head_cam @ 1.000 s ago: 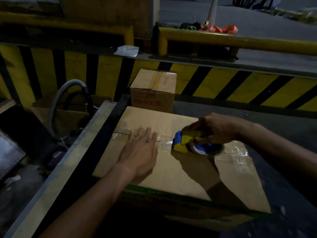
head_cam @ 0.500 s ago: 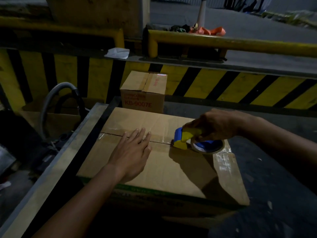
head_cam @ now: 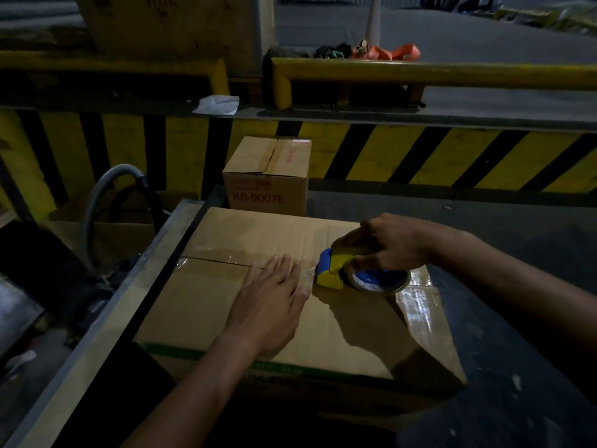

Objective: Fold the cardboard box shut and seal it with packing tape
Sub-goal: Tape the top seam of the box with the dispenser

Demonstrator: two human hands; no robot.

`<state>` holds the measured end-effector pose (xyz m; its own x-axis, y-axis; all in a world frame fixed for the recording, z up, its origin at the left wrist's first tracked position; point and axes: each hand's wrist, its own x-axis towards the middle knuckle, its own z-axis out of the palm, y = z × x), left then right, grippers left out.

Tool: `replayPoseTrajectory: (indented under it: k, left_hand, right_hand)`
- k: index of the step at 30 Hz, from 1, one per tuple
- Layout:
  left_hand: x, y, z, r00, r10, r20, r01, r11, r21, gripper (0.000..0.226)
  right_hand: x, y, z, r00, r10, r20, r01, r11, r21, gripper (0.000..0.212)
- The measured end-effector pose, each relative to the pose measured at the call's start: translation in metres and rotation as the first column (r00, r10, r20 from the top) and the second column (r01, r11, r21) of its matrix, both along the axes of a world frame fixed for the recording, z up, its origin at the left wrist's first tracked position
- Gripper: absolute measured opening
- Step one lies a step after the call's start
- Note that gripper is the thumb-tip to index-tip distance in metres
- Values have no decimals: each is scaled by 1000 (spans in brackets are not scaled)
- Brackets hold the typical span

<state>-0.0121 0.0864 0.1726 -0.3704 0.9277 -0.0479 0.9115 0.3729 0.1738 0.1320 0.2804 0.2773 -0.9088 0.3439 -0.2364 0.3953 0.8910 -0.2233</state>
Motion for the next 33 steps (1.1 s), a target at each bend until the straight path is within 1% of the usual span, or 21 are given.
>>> replayPoseTrajectory:
  k: [3,6,9,13,19,21,24,29,33]
  left_hand:
    - [0,-1,-1,1000,2,-8,-2,1000,15,60]
    - [0,1,-3,1000,-5,-18,5,1000,-8,60]
    - [-1,0,-5,1000,-11,-23,10,1000,-13,60]
    - [-3,0,-4,1000,-4,-20,5,1000,10,60]
    - [-3,1,-2,1000,-13,-13,13,1000,28,61]
    - [-1,2,1,1000,0,-14,0,1000,12,61]
    - [11,9,5,998,36,-43,-38,998,-53,61]
    - [37,33,4,998,-64,2,64,997,-35,59]
    - [33,35,-1,996,-93,5,93,995,-35,60]
  right_hand:
    - [4,-2,-5,1000,18,-10,-18,998,59,60]
    - [4,-4,-8,998,62,-15,-60,992,114,65]
    - [4,-2,-3,996,90,-15,-88,990,114,64]
    - [9,6,6,993,107,43,-112,985,135,61]
    - [41,29,12,996,41,73,-51,989,140,62]
    - [46,31,6,996,33,85,-44,990,134,62]
    - [43,31,-2,996,54,77,-63,991,122,62]
    - [42,33,-1,996,71,52,-77,991,112,62]
    - [42,30,0,997,64,46,-68,992,103,62]
